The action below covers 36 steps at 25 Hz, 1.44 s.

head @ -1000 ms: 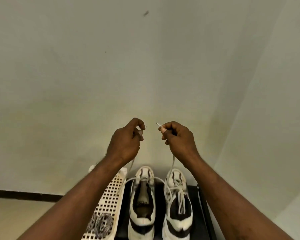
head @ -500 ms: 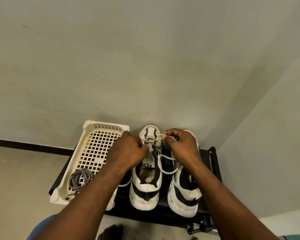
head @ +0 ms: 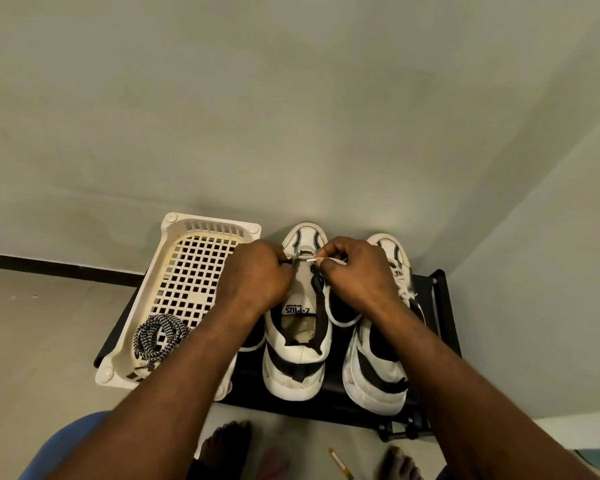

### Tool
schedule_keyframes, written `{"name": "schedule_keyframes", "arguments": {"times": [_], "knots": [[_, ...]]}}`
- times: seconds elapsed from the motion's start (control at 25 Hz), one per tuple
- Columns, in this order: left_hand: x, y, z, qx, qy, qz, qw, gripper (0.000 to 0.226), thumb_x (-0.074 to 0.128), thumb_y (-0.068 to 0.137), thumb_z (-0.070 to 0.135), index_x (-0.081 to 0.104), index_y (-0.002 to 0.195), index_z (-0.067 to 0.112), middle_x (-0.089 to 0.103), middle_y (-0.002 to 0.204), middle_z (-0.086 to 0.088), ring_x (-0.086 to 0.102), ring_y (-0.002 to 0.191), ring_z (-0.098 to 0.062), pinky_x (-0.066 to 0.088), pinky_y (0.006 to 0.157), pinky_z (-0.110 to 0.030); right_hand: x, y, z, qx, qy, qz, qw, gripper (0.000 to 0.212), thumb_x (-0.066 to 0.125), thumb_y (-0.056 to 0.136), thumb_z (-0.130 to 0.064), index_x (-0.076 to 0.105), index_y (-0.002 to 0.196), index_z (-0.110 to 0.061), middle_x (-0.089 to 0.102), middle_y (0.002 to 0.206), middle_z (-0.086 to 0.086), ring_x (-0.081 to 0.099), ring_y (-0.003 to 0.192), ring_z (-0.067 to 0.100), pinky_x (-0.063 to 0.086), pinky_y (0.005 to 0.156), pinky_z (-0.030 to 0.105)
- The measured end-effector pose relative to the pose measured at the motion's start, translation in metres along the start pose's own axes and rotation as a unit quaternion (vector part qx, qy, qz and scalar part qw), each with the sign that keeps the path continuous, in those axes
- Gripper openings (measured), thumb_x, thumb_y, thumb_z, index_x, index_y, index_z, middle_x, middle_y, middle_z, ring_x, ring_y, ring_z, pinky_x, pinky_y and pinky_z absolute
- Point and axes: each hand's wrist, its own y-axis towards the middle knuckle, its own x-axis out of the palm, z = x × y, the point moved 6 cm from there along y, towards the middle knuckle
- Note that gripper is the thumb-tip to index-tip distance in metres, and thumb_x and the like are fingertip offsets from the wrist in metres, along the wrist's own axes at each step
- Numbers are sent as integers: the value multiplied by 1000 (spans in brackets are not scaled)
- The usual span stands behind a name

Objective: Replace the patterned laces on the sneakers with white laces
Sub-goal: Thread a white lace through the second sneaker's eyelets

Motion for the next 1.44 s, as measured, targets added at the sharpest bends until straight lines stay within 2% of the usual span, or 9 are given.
{"name": "schedule_keyframes", "arguments": {"times": [0.12,0.28,0.48,0.72,0.96,1.04,1.16,1.28,1.44], "knots": [[0,7,-22,-92,-203,-30,974,15,75,84,11,82,88,24,78,92,4,71,96,-19,57,88,-33,4,5,1,6,0,5,1000,7,71,88,-30,78,88,-30,75,87,-18,65,83,-1,46,71,22],[7,7,-34,-157,-324,-74,930,21,73,87,-2,79,90,17,78,95,-4,71,100,-23,49,71,-28,17,8,-2,4,-2,-3,1000,7,71,85,-30,78,86,-31,75,84,-16,66,80,2,49,71,25],[9,10,-33,-146,-316,-99,932,26,67,91,-2,80,95,21,78,102,-7,70,105,-26,51,77,-34,28,7,-8,-12,-14,4,1000,10,69,84,-28,79,87,-30,72,77,-14,63,73,4,45,64,25],[9,9,-26,-139,-310,-101,935,25,68,91,-1,79,102,19,77,106,-3,66,98,-18,46,65,-28,33,10,-4,3,-18,16,1000,12,66,84,-30,77,89,-30,73,80,-10,65,74,11,54,69,31],[9,10,-27,-146,-335,-103,925,19,72,83,2,80,90,19,79,97,-2,71,103,-24,60,93,-48,34,10,-6,-2,22,3,1000,13,67,84,-24,77,85,-32,76,91,-12,70,82,9,55,76,29],[11,9,-26,-142,-346,-108,921,7,74,87,14,79,92,16,78,98,-7,72,98,-27,60,90,-47,35,10,-3,10,25,6,1000,13,67,84,-25,78,87,-30,77,92,-12,72,82,10,58,79,32],[15,13,-27,-135,-340,-87,927,16,71,95,30,79,95,15,77,95,-10,72,89,-28,60,85,-45,33,10,-3,14,13,19,1000,12,70,88,-27,81,91,-29,77,99,-12,69,85,8,55,79,28],[17,15,-29,-119,-334,-58,933,11,72,95,17,82,91,20,78,86,1,70,83,-17,54,72,-32,34,10,-5,15,-8,18,1000,10,72,89,-27,81,93,-29,76,99,-12,68,85,8,52,77,27],[22,14,-28,-111,-343,-42,932,8,76,91,16,81,87,20,79,82,1,72,79,-15,57,74,-31,37,7,-12,-1,-45,18,999,13,72,87,-23,81,95,-28,76,99,-10,66,85,10,48,73,26]]}}
